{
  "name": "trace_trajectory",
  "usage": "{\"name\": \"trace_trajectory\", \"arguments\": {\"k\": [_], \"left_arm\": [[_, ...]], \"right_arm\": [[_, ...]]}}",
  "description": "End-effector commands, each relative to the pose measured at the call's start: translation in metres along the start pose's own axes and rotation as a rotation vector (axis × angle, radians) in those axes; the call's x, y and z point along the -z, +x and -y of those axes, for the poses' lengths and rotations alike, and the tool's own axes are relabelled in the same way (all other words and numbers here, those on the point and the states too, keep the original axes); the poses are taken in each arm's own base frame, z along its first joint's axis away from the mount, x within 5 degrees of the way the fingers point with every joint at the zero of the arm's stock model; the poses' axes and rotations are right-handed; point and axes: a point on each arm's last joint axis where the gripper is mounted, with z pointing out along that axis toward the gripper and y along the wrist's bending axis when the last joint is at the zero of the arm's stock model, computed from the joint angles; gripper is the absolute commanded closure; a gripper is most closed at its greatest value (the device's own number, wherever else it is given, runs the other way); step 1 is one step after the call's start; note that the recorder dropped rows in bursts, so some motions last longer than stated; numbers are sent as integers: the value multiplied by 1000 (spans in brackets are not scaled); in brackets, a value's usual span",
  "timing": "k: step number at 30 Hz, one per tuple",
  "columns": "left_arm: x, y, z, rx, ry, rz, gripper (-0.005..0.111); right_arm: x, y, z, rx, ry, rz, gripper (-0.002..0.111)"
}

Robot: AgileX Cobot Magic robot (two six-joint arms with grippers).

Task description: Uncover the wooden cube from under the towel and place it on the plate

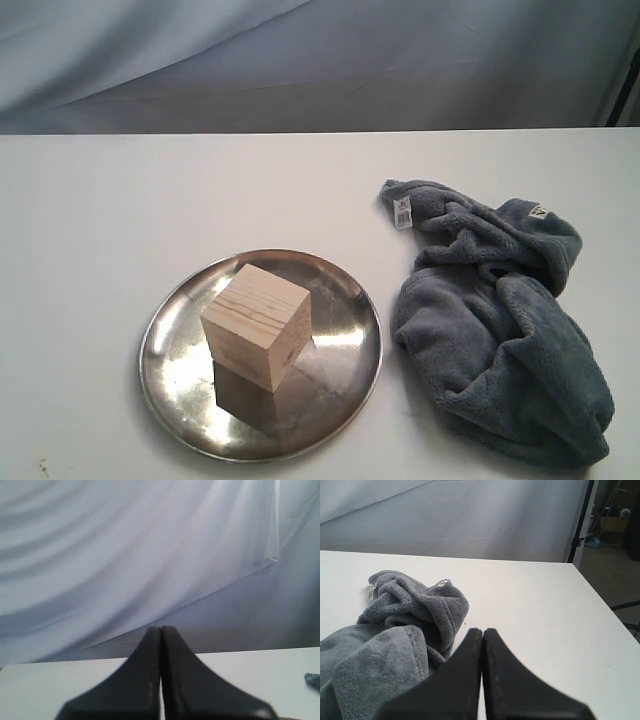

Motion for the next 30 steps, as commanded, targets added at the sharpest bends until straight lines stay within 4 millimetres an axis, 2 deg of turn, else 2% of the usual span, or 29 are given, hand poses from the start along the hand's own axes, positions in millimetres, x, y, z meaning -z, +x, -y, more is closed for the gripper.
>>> {"name": "trace_trajectory", "arguments": {"k": [1,4,11,21,30], "left_arm": [[-1,-1,-2,-10,4,46,107],[-5,3,-3,-6,-10,57,107],[-21,29,-9,-66,-60,4,107],[-52,84,-14,-65,-104,74,107],[-63,133,-14,-48,-111,8,107]], "right_arm": [[0,2,0,-9,-1,-8,105],[0,2,0,-9,-1,-8,105],[0,2,0,-9,-1,-8,105],[0,2,0,-9,-1,-8,105],[0,2,0,-9,-1,-8,105]]}}
